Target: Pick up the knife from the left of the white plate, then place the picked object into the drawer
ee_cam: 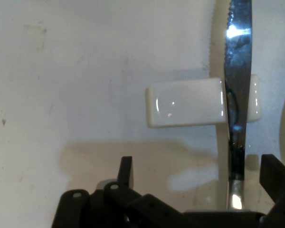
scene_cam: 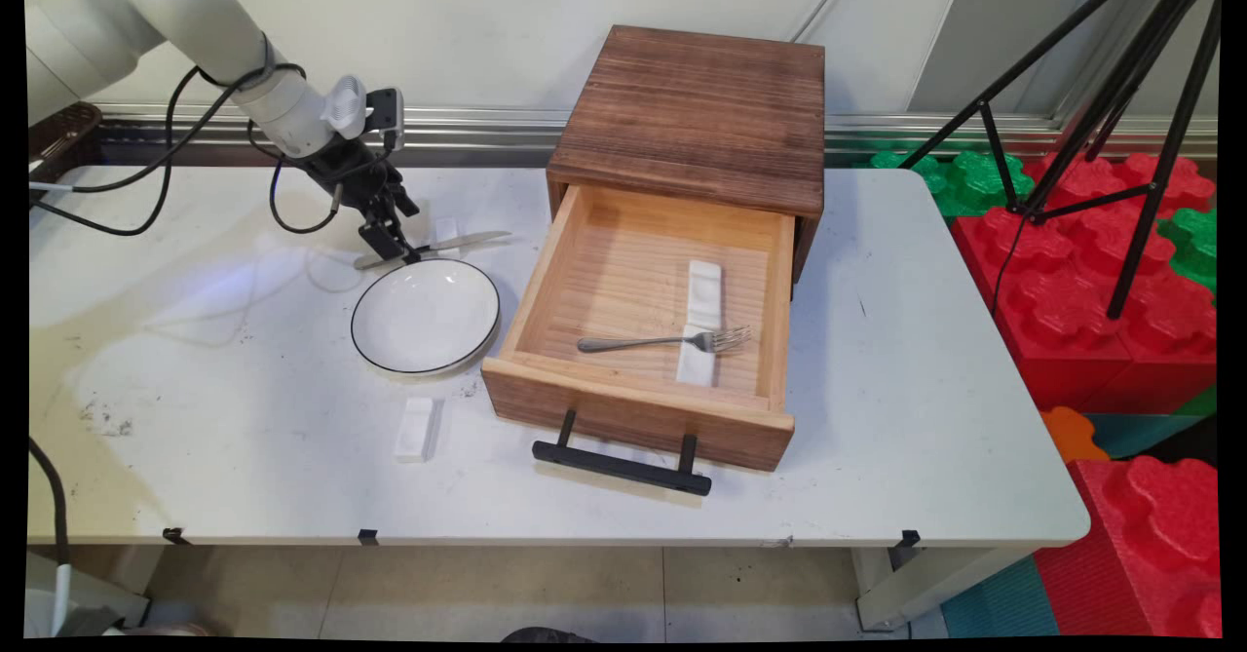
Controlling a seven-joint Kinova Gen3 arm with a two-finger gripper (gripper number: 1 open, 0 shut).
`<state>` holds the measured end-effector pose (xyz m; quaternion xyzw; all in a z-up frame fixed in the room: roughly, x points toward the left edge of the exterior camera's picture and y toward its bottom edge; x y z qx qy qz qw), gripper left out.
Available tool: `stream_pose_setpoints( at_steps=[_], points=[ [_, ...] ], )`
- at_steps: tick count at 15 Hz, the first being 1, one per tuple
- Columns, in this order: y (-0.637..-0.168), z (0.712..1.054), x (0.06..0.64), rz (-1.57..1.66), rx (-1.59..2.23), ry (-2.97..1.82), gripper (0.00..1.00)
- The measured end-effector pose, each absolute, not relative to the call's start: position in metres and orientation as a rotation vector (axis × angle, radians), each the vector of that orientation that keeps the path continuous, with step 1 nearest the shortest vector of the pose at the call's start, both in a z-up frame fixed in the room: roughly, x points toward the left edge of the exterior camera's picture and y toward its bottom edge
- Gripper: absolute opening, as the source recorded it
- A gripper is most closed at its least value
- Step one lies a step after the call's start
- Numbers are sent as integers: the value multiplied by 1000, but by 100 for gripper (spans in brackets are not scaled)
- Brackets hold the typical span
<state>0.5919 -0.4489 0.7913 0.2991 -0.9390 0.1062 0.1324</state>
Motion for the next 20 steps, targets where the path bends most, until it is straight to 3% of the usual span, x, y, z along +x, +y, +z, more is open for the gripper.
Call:
stream_pose_setpoints(
  at_steps=[1, 2, 20],
  points=[
    [-450, 791, 591, 307, 869, -2722, 100],
    [-450, 790, 591, 305, 871, -2721, 0],
    [-447, 793, 596, 286, 890, -2715, 0]
  ],
)
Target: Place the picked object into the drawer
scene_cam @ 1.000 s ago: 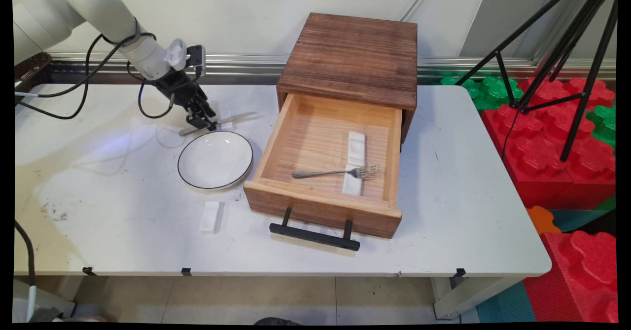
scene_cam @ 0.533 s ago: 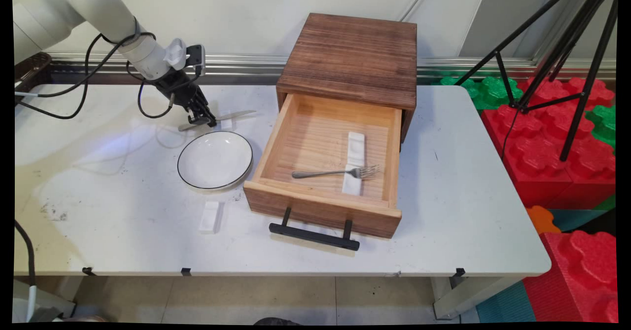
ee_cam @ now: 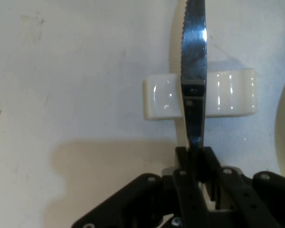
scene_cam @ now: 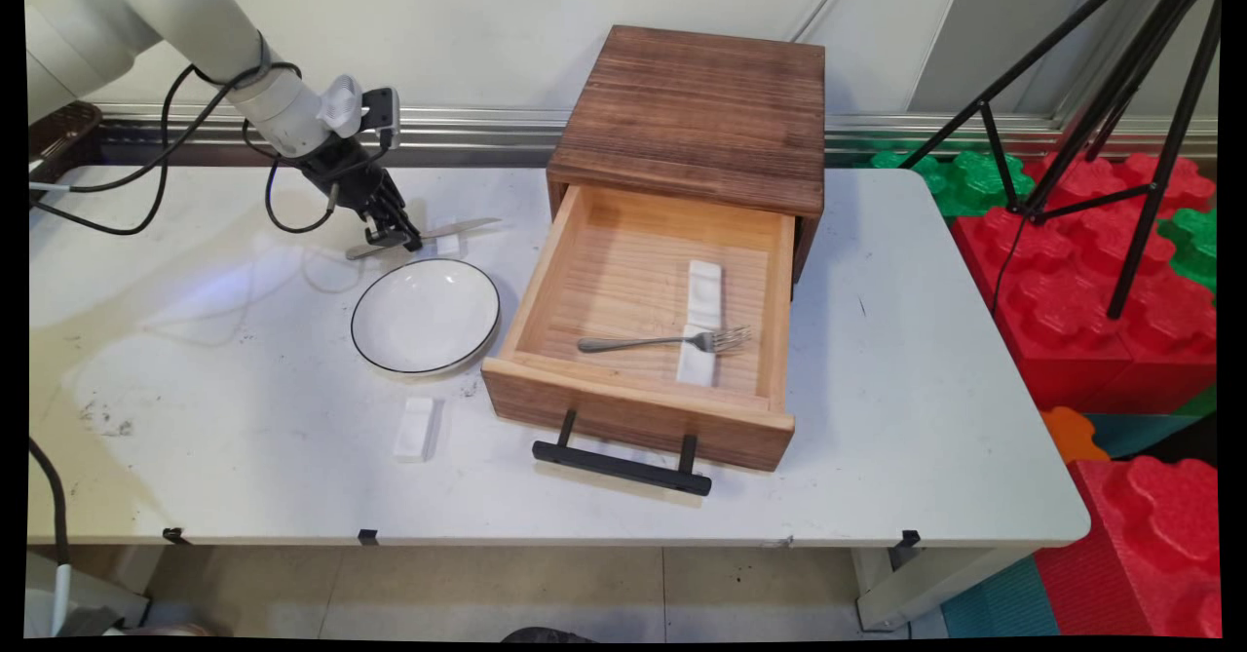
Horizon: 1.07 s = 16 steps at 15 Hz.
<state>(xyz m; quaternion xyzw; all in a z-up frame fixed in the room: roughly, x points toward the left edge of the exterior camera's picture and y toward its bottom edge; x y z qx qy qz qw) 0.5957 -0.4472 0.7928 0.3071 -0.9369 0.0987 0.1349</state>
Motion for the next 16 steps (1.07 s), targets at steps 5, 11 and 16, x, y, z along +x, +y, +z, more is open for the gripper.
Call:
stream_pose_setpoints(
  at_steps=[5, 11, 16],
  points=[
    [-442, 804, 596, 304, 892, -2705, 0],
    [-430, 830, 591, 339, 874, -2680, 0],
    [-416, 868, 577, 364, 821, -2646, 0]
  ],
)
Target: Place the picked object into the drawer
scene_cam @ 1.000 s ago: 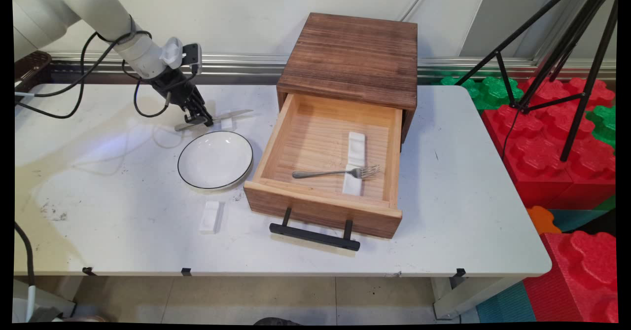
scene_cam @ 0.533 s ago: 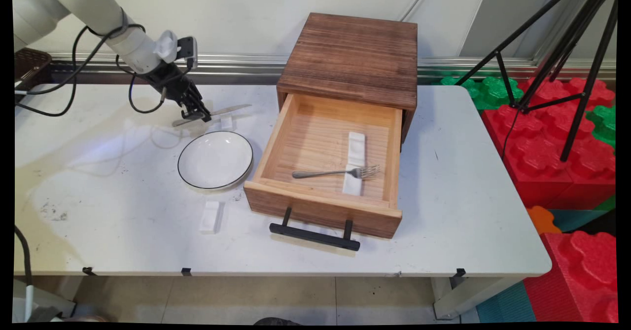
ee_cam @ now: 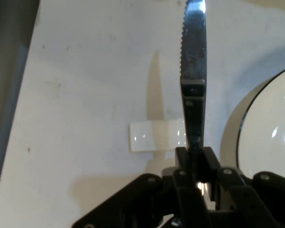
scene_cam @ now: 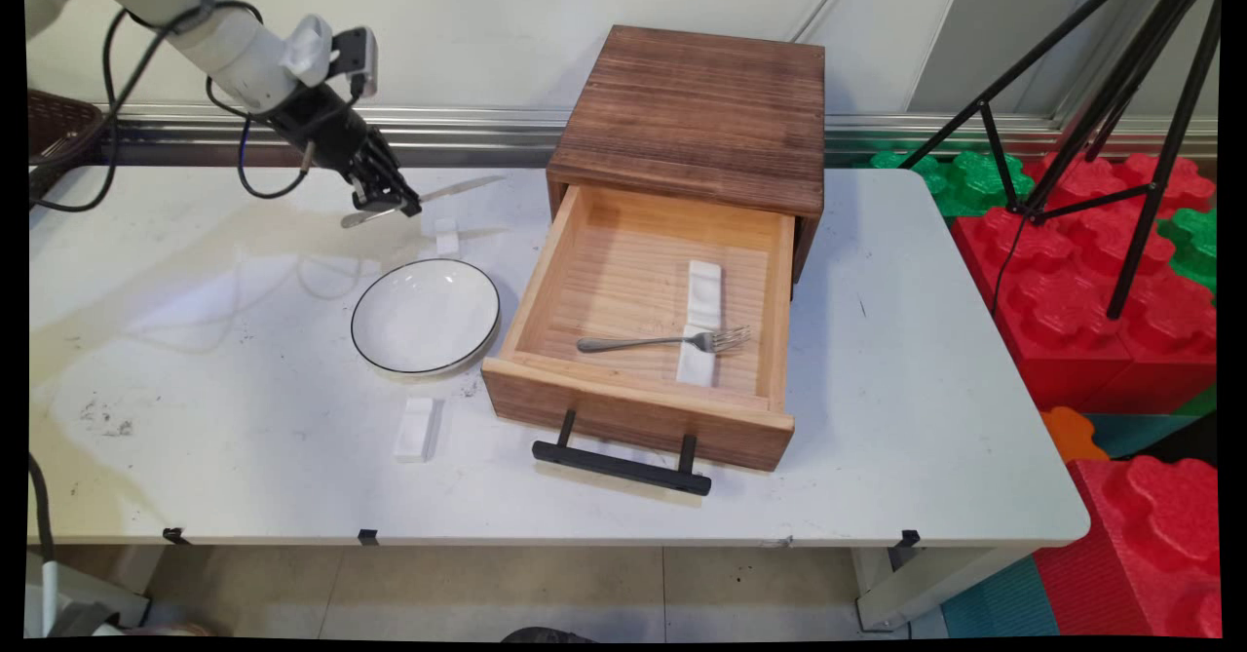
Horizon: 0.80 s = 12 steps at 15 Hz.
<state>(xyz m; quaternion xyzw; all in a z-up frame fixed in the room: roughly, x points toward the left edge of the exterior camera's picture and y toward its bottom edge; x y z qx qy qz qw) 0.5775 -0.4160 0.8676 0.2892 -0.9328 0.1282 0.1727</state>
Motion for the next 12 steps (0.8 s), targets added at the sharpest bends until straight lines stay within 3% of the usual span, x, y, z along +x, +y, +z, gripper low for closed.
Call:
stream_pose_setpoints(
  at_steps=[12],
  points=[
    [-387, 949, 534, 349, 645, -2580, 0]
  ],
)
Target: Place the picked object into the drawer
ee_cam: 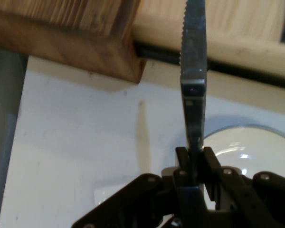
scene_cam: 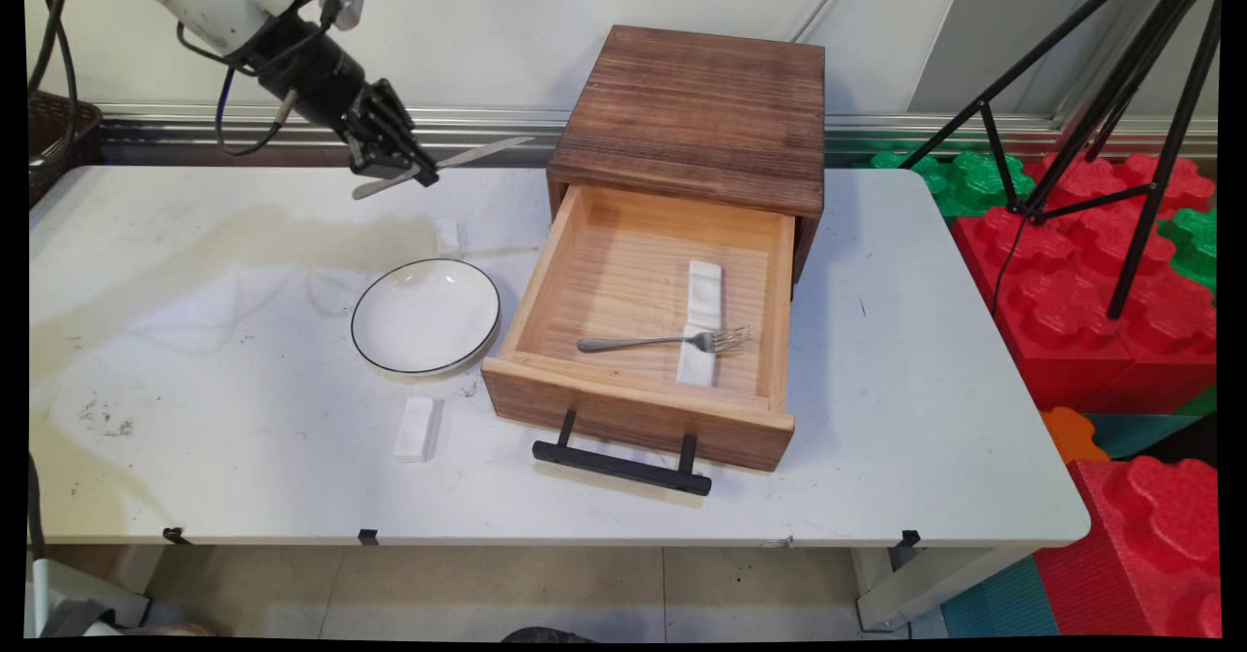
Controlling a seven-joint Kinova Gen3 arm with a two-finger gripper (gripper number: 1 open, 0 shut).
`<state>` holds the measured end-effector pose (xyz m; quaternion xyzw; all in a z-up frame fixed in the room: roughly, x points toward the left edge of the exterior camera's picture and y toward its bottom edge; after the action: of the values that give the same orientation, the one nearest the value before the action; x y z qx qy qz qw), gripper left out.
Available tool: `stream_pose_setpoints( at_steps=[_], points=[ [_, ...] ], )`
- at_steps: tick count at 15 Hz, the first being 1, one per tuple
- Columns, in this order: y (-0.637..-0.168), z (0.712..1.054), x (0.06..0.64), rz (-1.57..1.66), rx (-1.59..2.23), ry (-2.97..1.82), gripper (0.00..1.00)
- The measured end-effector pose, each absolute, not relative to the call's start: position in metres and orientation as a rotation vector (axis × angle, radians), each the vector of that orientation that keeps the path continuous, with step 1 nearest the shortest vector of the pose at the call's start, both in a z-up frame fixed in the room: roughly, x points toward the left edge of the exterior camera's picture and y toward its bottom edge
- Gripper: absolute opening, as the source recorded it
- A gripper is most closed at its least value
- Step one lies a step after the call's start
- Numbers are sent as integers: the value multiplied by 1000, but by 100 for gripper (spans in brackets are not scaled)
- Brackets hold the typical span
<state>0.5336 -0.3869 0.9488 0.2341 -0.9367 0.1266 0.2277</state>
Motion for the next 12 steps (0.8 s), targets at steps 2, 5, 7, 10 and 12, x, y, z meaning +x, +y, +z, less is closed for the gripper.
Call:
stream_pose_setpoints(
  at_steps=[2, 5, 7, 10, 12],
  points=[
    [-385, 958, 520, 343, 610, -2563, 0],
    [-385, 965, 504, 334, 579, -2544, 0],
    [-385, 968, 492, 330, 560, -2531, 0],
    [-390, 970, 470, 331, 538, -2514, 0],
    [-395, 970, 451, 334, 527, -2502, 0]
  ],
)
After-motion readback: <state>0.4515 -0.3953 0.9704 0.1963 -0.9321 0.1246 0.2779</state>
